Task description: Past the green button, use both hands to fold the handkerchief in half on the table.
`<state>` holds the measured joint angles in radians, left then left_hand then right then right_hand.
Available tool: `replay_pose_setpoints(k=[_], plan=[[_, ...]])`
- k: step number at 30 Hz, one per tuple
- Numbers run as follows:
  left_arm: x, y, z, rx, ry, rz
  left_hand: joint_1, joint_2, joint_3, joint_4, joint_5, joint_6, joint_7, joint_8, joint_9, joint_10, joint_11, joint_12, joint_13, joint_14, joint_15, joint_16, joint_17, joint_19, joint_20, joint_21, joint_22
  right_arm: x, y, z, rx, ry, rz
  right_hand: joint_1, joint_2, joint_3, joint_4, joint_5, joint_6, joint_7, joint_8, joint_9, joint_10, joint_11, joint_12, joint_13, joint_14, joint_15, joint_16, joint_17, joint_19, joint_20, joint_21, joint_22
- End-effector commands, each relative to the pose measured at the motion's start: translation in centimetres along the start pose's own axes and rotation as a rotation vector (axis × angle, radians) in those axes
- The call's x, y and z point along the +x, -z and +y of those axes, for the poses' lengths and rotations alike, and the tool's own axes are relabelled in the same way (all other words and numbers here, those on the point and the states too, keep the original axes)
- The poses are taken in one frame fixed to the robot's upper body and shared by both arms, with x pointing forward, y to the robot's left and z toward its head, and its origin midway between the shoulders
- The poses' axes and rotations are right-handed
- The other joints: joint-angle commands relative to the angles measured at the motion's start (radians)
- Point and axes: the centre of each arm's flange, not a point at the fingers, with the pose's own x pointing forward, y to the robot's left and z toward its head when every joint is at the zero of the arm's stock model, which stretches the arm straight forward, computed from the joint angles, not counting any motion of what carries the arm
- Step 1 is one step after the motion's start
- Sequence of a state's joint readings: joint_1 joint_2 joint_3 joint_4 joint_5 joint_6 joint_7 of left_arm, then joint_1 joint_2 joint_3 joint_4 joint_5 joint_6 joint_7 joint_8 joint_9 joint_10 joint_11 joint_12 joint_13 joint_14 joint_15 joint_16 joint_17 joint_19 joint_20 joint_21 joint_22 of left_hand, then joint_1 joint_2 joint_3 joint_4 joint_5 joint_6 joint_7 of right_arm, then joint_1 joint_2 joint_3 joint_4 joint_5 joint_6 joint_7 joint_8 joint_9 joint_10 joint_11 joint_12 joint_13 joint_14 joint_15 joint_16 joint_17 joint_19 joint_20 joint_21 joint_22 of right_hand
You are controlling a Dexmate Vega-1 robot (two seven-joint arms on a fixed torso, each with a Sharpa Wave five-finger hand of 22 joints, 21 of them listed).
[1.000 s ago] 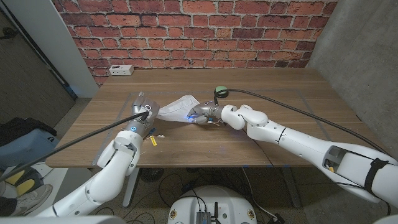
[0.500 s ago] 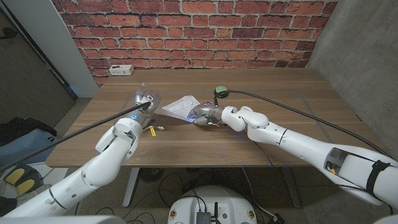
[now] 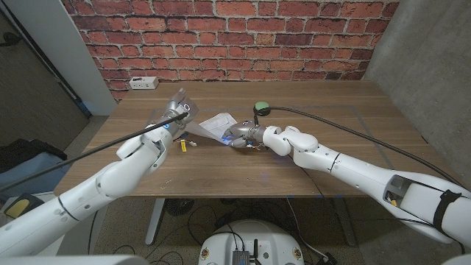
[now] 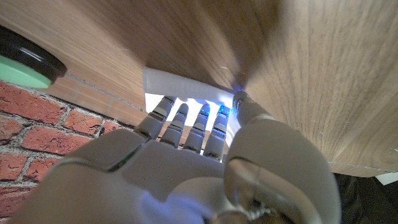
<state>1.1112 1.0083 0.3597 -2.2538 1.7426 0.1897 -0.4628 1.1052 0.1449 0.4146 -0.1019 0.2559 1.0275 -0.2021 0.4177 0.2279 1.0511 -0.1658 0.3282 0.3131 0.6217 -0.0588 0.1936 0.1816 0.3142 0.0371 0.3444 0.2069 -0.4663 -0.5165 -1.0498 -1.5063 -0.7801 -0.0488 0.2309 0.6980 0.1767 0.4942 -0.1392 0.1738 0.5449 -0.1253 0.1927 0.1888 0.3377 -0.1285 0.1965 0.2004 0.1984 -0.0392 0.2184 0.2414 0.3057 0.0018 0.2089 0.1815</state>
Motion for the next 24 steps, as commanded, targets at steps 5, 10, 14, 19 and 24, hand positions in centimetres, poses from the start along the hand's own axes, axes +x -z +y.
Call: replay_pose_setpoints(k=[5,10,14,19,24], plan=[[2.9,-0.3,1.6,0.264,-0.124,-0.214,0.001,-0.010,0.004,0.003,0.013,0.007,-0.001,0.005,-0.002,0.056,-0.047,-0.002,0.002,0.000,-0.168,0.001,0.002,-0.002,-0.007,0.006,0.002,0.5,0.6,0.3,0.015,-0.007,-0.003,0.011,0.001,0.001,-0.002,0.002,0.006,0.002,0.003,0.001,0.000,-0.008,-0.001,0.000,0.002,-0.071,0.007,0.002,0.009,0.001,0.006,0.002],[3.4,-0.4,1.5,0.341,-0.189,-0.224,0.001,-0.013,0.004,0.002,0.017,0.006,-0.001,0.005,-0.003,0.059,-0.048,-0.003,0.003,-0.003,-0.168,0.000,0.002,-0.003,-0.012,0.006,0.002,0.6,0.7,0.4,0.020,-0.009,0.003,0.011,0.001,0.000,-0.001,0.002,0.005,0.003,0.003,0.001,-0.001,-0.008,-0.002,0.000,0.001,-0.071,0.008,0.002,0.009,0.001,0.006,0.002],[3.8,-0.3,1.4,0.393,-0.238,-0.225,0.002,-0.013,0.004,0.002,0.019,0.006,-0.001,0.005,-0.004,0.060,-0.048,-0.004,0.003,-0.004,-0.168,-0.001,0.002,-0.004,-0.013,0.006,0.002,0.8,0.7,0.5,0.020,-0.016,0.006,0.012,0.001,-0.001,-0.001,0.002,0.006,0.003,0.003,0.001,-0.001,-0.008,-0.002,0.000,0.001,-0.070,0.008,0.001,0.008,0.002,0.005,0.002],[4.4,-0.4,1.3,0.431,-0.288,-0.233,0.002,-0.014,0.003,0.002,0.023,0.006,-0.001,0.005,-0.005,0.062,-0.048,-0.006,0.004,-0.006,-0.169,-0.002,0.002,-0.005,-0.014,0.006,0.002,1.0,0.7,0.6,0.022,-0.020,0.007,0.013,0.001,-0.002,-0.001,0.001,0.007,0.003,0.003,0.001,-0.001,-0.010,-0.001,0.000,0.000,-0.069,0.008,0.001,0.009,0.002,0.006,0.002],[4.9,-0.2,1.2,0.451,-0.336,-0.242,0.003,-0.015,0.003,0.002,0.025,0.006,-0.001,0.005,-0.006,0.063,-0.048,-0.007,0.004,-0.008,-0.169,-0.003,0.002,-0.005,-0.014,0.006,0.002,0.9,0.8,0.5,0.019,-0.022,0.013,0.014,0.001,-0.003,-0.002,0.001,0.007,0.003,0.003,0.001,0.000,-0.006,-0.001,0.000,0.000,-0.070,0.009,0.000,0.009,0.003,0.006,0.002]])
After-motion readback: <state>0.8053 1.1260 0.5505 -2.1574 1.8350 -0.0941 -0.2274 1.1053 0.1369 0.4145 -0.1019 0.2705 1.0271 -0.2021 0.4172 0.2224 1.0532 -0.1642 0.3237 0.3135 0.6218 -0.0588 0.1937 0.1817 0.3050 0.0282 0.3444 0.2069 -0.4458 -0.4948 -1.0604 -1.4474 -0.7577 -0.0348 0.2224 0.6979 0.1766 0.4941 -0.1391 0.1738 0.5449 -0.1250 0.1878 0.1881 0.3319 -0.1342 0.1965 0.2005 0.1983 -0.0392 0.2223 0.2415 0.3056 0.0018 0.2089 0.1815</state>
